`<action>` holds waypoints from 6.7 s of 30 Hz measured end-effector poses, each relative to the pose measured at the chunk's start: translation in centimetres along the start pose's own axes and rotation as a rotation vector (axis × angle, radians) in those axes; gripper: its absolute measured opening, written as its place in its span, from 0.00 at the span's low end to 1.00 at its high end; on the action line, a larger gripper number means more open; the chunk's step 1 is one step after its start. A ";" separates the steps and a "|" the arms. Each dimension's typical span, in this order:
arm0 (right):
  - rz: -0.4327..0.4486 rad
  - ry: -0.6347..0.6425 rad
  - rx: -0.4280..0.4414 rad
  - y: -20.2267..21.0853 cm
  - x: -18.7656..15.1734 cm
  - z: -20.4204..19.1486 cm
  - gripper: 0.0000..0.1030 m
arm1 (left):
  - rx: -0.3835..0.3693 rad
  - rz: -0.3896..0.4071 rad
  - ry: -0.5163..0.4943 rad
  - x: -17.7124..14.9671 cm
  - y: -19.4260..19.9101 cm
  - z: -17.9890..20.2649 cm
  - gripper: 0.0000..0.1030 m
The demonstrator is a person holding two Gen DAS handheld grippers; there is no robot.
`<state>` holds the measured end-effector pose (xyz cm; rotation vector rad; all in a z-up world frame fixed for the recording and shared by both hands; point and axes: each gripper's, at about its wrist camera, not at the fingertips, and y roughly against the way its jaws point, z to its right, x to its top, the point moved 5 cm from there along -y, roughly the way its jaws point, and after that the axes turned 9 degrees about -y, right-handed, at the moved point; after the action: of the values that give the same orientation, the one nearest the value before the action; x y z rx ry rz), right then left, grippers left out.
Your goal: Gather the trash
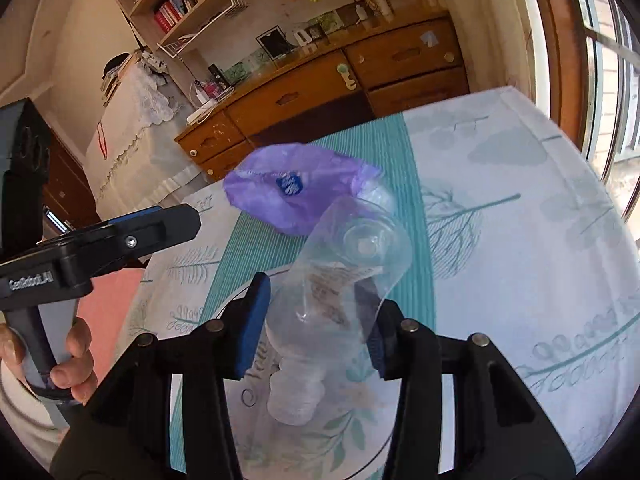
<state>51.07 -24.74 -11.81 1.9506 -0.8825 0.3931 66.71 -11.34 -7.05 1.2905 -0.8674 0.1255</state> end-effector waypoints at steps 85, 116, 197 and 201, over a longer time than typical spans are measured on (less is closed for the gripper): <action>-0.394 0.430 -0.128 23.0 -55.6 2.3 0.40 | -0.119 -0.240 -0.348 -60.0 18.5 26.9 0.12; -0.541 0.326 -0.215 9.6 -61.1 11.9 0.40 | -0.088 -0.469 -0.246 -69.7 1.3 26.0 0.59; 0.084 0.149 -0.122 45.7 -41.4 -10.6 0.55 | 0.340 0.124 0.217 -50.2 47.1 25.8 0.88; 0.104 0.165 -0.137 45.7 -41.2 -10.6 0.55 | 0.333 0.124 0.212 -50.0 47.0 25.7 0.88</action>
<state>-9.38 -12.58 -2.13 1.7258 -0.8818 0.5331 -5.39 -0.10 -0.95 1.4995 -0.7633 0.5138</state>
